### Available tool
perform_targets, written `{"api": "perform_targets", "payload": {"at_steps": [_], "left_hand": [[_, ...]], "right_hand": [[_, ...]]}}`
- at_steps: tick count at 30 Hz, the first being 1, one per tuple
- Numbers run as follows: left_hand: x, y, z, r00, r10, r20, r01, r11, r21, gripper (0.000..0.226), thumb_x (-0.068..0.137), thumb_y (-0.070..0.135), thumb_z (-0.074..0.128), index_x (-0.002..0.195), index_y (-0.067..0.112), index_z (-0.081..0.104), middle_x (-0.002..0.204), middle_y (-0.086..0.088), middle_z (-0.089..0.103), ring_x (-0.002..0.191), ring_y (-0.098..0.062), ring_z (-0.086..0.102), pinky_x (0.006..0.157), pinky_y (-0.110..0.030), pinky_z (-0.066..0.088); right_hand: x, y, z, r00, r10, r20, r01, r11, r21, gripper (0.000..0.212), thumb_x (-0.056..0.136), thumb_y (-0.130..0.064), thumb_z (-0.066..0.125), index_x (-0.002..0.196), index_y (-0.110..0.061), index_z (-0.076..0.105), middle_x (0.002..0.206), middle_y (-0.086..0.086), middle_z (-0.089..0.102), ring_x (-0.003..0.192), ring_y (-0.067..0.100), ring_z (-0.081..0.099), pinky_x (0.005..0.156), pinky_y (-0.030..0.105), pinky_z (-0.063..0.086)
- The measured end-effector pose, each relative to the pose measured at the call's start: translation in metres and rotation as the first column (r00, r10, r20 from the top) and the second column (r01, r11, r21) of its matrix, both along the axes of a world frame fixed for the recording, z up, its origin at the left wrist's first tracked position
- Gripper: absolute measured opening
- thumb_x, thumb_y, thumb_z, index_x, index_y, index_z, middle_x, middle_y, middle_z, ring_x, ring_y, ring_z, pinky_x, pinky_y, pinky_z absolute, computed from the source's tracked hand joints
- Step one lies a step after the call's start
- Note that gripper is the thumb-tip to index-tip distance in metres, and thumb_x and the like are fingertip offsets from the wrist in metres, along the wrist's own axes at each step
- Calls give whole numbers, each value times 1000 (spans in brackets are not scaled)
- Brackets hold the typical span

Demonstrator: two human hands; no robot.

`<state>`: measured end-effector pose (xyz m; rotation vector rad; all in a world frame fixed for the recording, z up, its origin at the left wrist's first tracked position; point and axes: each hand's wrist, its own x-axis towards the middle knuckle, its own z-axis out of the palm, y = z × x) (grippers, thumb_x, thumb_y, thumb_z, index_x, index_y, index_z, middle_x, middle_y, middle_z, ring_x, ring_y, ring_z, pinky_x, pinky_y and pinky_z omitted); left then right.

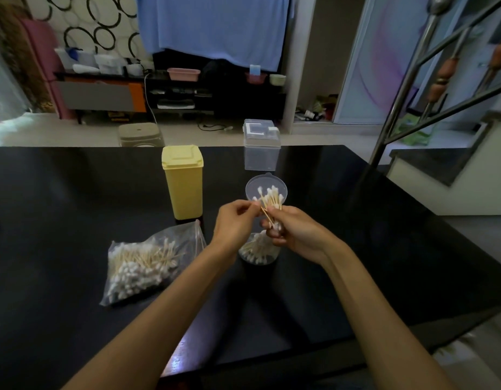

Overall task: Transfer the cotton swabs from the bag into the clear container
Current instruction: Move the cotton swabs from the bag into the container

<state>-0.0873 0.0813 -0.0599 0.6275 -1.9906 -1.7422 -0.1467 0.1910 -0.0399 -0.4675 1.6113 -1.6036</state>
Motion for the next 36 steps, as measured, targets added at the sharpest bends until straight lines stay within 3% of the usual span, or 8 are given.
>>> {"api": "perform_targets", "payload": {"at_steps": [3,7,10,13,18,27,32,36], "left_hand": [[-2,-4,-9,1000,14,-22,-15,997,-70,10,91,26,58,88,24,67,88,3,70,94,-14,65,87,-33,50],[0,-8,-8,999,24,-26,-27,993,-114,25,89,39,59,100,17,66,87,2,69,74,-9,62,54,-18,42],[1,-16,9,983,-44,177,75,982,-173,61,90,65,31,108,14,57,88,-1,67,68,-14,65,60,-30,46],[1,-20,26,908,-141,394,332,815,-474,84,81,76,15,97,10,64,76,-3,67,70,-17,63,78,-37,50],[-4,-28,22,867,-93,489,458,534,-711,67,83,74,33,85,18,69,71,2,63,74,-18,61,68,-33,49],[-11,-13,1,980,-144,136,195,826,-529,23,92,30,49,82,10,55,75,-3,58,70,-19,52,61,-33,38],[-19,-8,2,999,-5,39,22,889,-457,20,93,29,45,83,13,52,76,-3,57,70,-21,52,62,-35,38],[-24,6,8,997,71,27,-51,890,-452,18,97,29,38,90,16,48,76,1,53,67,-13,50,55,-29,35]], "right_hand": [[0,0,0,991,29,-134,-13,993,117,30,101,-30,35,117,-13,54,72,0,51,59,7,47,53,19,38],[3,3,4,966,63,-249,-30,991,134,25,101,-28,35,105,-12,54,66,-1,40,52,6,35,48,18,30],[3,11,10,943,186,-277,-150,978,147,21,100,-25,37,95,-15,54,66,-1,37,52,6,30,46,17,25],[5,12,12,901,361,-241,-309,923,228,20,99,-27,40,97,-15,55,67,-1,37,54,6,30,46,16,27],[3,13,11,885,422,-197,-354,884,306,15,99,-23,43,98,-12,52,64,-2,37,53,5,29,45,14,25],[-7,16,8,957,247,-150,-222,961,166,27,94,-24,52,113,-5,55,68,-1,49,53,3,39,46,13,32],[-7,10,6,979,-91,-183,104,993,61,35,92,-34,55,111,-6,60,79,4,61,53,3,44,49,15,40],[-2,-9,-2,840,-340,-422,392,919,39,35,95,-43,44,104,-12,57,78,-1,57,67,7,53,58,18,44]]}}
